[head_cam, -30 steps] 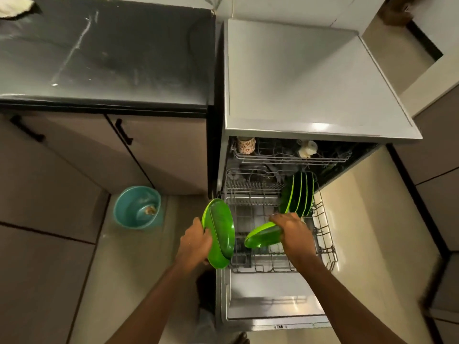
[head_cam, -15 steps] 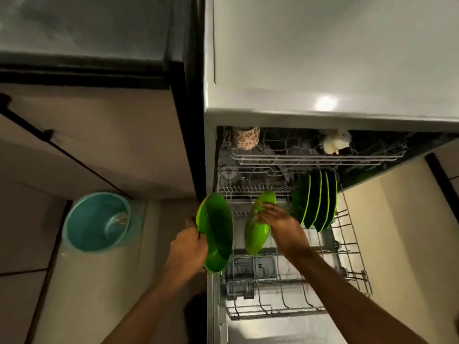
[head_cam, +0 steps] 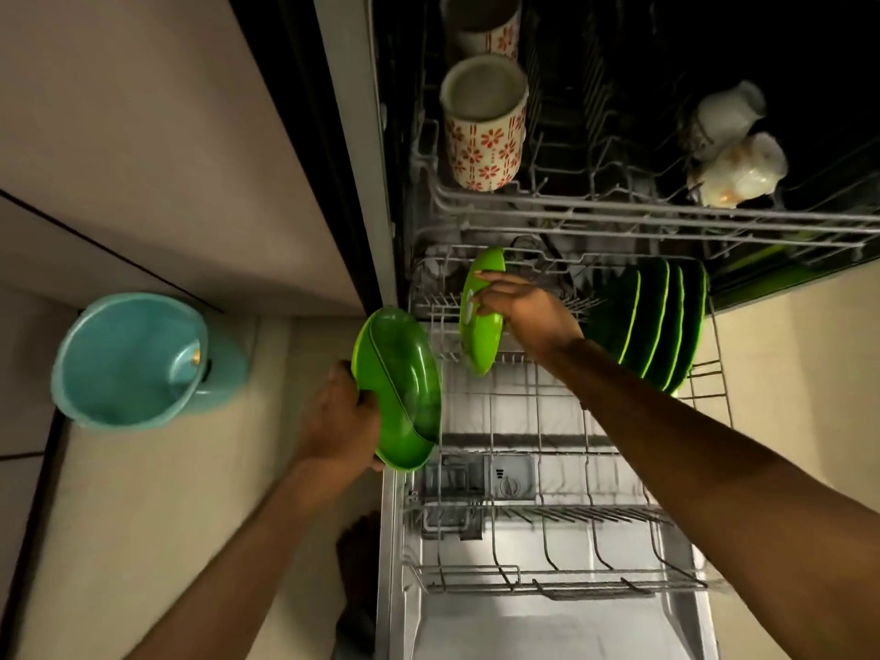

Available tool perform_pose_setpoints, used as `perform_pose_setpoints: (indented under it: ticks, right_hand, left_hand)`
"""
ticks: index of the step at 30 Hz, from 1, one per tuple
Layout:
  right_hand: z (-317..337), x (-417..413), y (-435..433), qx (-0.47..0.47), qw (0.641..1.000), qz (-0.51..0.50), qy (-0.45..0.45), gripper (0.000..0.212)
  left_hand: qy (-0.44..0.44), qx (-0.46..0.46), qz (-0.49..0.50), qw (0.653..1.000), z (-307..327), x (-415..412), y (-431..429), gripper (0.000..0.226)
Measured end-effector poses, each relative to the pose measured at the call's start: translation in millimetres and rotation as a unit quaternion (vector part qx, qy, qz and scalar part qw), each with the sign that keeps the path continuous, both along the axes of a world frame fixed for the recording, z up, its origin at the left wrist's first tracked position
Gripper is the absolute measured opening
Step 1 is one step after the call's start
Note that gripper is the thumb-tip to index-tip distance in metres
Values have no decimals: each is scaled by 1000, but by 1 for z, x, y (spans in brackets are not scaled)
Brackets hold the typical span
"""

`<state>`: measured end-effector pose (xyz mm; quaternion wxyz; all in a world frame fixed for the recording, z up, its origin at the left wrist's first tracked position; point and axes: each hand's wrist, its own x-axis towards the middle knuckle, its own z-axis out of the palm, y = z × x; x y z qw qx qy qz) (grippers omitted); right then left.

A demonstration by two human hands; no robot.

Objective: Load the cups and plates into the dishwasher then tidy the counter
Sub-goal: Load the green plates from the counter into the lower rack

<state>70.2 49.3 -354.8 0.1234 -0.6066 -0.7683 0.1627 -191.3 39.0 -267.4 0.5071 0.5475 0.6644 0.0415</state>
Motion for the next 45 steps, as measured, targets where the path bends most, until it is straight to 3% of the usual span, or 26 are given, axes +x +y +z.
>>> perform_pose_setpoints:
  ticks: [8,11,14,22,28,34,39,45]
  right_hand:
    - [-15,4,22,-19,998,47,-30,47]
    - [-18,16,16,7,999,39,-23,38]
    - [-19,29,11,13,999,7,-34,53]
    - [-45,21,1,-40,990,76,-116,38]
    - [-38,10,-6,-86,984,66,-139,52]
    - [-28,9,-48,-4,997,-55,-50,60]
    - [-28,-2,-97,6,989,-147,6,65]
    - [-28,-13,-140,7,980,-194,50,51]
  left_hand:
    - [-36,0,13,999,-10,3,2,10]
    - [-42,-8,21,999,-10,4,2,10]
    - [-43,-6,18,999,-12,6,2,9]
    - [-29,18,-10,999,-20,16,4,11]
    - [16,69,-55,996,-39,37,17,27]
    - [66,129,-71,987,-52,69,39,32]
    - [111,178,-103,972,-53,93,53,37]
    - [134,181,-144,964,-73,110,63,40]
